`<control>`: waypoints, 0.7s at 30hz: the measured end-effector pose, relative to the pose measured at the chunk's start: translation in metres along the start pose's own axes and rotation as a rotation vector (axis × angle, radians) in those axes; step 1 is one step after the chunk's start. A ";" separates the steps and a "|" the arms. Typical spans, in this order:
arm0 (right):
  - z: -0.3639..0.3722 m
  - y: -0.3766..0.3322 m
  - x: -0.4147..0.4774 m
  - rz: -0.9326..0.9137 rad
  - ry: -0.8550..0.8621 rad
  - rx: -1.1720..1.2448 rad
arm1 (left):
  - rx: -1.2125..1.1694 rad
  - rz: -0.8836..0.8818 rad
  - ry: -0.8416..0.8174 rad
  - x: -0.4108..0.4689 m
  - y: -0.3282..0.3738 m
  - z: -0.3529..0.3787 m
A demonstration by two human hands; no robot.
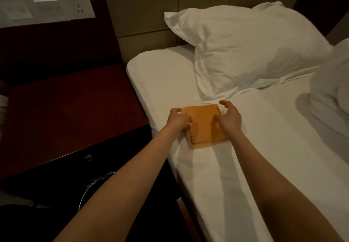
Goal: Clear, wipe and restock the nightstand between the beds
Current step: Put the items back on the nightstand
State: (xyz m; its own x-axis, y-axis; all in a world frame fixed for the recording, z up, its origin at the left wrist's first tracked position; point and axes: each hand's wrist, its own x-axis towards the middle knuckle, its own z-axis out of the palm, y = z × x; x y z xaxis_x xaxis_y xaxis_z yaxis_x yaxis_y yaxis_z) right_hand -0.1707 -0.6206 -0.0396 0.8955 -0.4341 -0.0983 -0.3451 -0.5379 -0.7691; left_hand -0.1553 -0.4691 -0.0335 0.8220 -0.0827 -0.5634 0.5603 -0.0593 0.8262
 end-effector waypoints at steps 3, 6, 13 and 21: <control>0.009 -0.019 -0.002 -0.079 -0.001 -0.012 | 0.005 0.004 0.088 0.005 0.009 -0.020; 0.024 -0.042 -0.010 -0.135 -0.082 0.037 | -0.025 -0.007 0.118 0.003 0.018 -0.045; 0.087 -0.105 -0.026 -0.176 -0.257 0.050 | -0.123 -0.006 0.264 -0.015 0.031 -0.123; 0.180 -0.185 -0.064 -0.294 -0.467 0.089 | -0.192 0.000 0.475 -0.043 0.038 -0.248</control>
State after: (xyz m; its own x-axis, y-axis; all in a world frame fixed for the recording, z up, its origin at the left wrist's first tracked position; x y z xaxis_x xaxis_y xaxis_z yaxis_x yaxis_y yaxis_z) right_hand -0.1138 -0.3628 -0.0046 0.9868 0.1021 -0.1256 -0.0554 -0.5160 -0.8548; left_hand -0.1444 -0.2212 0.0228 0.7522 0.3816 -0.5372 0.5323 0.1285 0.8367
